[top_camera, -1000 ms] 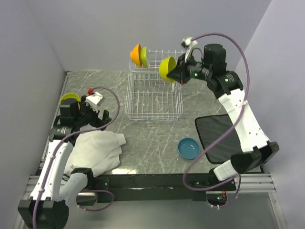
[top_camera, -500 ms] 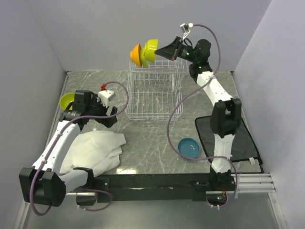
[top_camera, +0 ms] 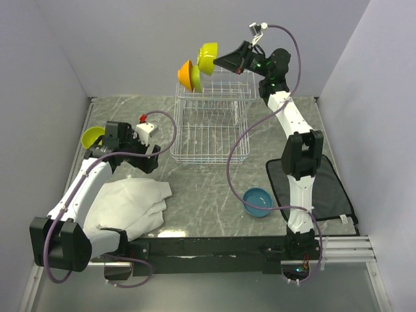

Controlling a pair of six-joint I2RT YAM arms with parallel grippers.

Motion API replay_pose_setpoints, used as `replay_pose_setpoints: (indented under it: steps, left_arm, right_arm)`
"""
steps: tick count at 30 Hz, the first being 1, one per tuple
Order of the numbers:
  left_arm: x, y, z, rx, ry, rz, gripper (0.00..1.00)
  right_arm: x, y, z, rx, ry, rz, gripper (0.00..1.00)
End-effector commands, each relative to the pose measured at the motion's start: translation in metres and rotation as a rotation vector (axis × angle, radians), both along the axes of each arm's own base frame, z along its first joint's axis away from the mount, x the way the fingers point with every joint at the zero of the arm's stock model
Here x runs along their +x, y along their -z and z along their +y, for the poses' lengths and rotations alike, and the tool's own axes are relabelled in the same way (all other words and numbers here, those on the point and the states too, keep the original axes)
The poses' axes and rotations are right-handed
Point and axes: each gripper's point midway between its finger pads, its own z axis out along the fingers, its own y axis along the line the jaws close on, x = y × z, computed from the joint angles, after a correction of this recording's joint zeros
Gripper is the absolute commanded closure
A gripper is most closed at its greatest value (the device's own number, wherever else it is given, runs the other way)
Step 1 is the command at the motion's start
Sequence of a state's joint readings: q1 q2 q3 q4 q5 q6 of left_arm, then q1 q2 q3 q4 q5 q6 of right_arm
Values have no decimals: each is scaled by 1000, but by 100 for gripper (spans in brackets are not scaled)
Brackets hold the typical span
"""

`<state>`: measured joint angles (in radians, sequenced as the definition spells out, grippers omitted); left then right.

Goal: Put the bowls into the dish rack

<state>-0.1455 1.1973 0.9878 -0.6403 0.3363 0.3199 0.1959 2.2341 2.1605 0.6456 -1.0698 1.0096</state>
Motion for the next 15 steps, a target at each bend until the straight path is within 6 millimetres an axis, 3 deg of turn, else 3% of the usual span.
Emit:
replay_pose_setpoints:
  steps: [1,15]
  left_arm:
    - [15,-18,-2,-2,6,-58,2]
    - [21,-12,1,22,-5,-41,2]
  right_arm:
    - [2,-8,-8,5,-3,-74,100]
    - [27,32,-5,-34,-17,-18,100]
